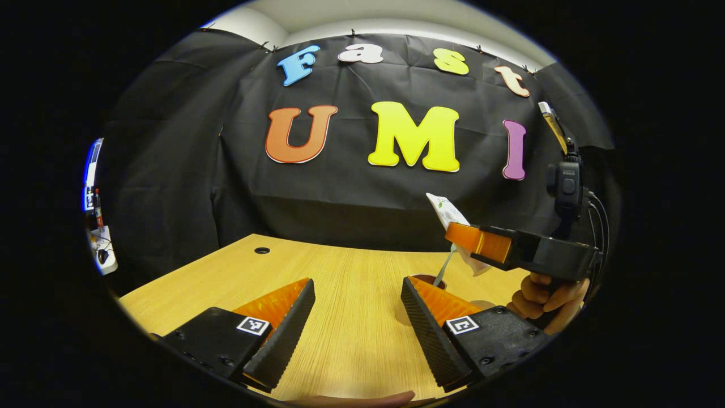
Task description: Put the toothbrush and toothpaste on the desktop into the cup, then pick up the cup and place it on the coaster on the desktop.
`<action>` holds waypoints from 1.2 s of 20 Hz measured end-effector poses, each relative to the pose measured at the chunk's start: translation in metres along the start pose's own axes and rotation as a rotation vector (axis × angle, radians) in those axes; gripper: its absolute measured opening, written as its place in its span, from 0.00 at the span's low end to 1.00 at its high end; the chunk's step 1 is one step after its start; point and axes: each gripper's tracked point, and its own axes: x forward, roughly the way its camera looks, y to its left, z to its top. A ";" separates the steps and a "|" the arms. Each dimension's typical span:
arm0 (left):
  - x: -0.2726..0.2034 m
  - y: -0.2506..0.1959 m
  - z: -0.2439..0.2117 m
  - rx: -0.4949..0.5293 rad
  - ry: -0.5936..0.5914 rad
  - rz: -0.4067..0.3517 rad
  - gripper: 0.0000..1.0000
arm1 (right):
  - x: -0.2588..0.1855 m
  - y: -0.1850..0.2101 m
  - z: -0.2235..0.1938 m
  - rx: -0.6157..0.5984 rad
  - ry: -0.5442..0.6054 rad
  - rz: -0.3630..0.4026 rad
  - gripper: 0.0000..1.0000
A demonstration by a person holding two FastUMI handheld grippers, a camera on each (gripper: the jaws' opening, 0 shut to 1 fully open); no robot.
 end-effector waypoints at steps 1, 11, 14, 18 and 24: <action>0.001 0.002 -0.005 0.001 0.009 -0.001 0.97 | 0.003 0.000 -0.003 -0.001 0.006 -0.002 0.28; 0.008 0.008 -0.032 -0.020 0.074 -0.003 0.97 | 0.017 -0.002 -0.021 -0.036 0.035 -0.027 0.29; 0.009 0.009 -0.030 -0.016 0.072 -0.001 0.97 | 0.018 -0.003 -0.025 -0.030 0.051 -0.027 0.29; 0.008 0.008 -0.031 -0.016 0.076 0.000 0.97 | 0.013 0.000 -0.018 -0.015 0.043 -0.008 0.31; 0.010 -0.010 -0.028 -0.008 0.078 -0.041 0.96 | -0.019 -0.001 0.009 -0.067 -0.015 -0.019 0.95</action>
